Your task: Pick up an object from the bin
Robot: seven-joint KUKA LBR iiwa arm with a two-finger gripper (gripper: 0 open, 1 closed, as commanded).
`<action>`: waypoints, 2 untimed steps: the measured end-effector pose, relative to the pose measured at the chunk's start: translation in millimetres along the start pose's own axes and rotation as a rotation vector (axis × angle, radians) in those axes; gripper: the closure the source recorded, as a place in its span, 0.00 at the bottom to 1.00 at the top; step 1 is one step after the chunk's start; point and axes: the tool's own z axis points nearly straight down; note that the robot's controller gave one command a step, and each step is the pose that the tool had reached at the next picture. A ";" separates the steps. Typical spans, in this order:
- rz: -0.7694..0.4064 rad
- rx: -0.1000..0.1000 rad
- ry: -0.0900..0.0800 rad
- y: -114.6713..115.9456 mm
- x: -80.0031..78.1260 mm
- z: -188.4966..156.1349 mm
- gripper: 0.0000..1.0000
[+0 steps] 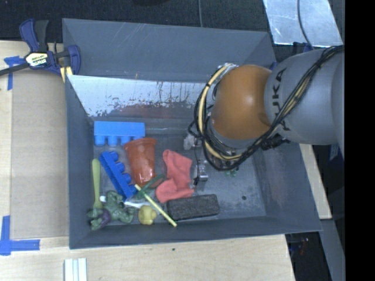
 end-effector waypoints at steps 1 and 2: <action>-0.160 -0.001 0.006 -5.3 -60.8 -43.5 0.00; -0.175 -0.004 0.003 19.3 -25.2 -12.0 0.00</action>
Offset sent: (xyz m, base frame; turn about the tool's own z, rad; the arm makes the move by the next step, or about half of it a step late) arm -0.0117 0.0395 -0.0374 -0.1740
